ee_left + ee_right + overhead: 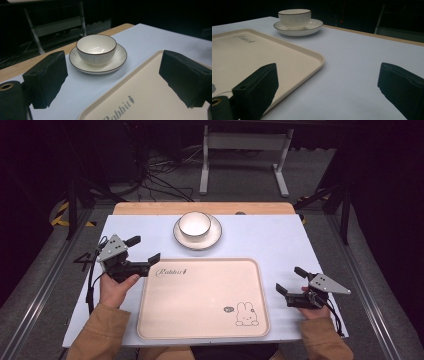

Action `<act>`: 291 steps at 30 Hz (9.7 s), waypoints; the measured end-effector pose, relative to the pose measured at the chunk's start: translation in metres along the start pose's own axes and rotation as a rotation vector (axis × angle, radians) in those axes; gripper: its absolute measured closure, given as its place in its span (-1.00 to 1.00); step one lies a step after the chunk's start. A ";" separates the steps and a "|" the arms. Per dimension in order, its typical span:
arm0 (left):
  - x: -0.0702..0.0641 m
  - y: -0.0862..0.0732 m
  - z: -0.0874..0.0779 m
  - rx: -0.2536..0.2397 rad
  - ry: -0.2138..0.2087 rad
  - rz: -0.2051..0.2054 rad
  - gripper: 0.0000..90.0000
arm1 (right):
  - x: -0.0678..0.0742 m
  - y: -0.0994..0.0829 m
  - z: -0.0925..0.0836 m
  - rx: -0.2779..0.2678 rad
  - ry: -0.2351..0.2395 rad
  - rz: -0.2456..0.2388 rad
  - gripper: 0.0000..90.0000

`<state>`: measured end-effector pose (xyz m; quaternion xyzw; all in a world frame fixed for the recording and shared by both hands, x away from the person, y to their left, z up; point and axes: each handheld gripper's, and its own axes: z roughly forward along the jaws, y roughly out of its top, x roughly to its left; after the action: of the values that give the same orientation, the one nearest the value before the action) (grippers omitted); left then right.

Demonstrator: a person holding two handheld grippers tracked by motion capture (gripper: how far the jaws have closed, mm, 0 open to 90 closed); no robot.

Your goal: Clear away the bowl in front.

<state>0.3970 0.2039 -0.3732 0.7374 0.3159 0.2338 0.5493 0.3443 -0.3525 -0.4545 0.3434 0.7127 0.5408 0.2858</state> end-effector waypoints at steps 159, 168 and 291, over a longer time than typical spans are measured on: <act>0.076 0.029 0.233 0.630 0.165 -0.592 0.82 | 0.003 -0.001 -0.002 -0.015 -0.007 -0.024 -0.92; 0.072 0.047 0.222 0.598 0.126 -0.578 0.82 | 0.003 -0.001 -0.002 -0.016 -0.007 -0.026 -0.92; -0.074 0.032 0.153 0.932 -0.315 0.033 0.82 | 0.004 -0.001 -0.002 -0.013 0.015 -0.046 -0.91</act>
<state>0.4584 0.0427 -0.3866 0.9361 0.2883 -0.0379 0.1982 0.3403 -0.3505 -0.4550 0.3211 0.7191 0.5412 0.2948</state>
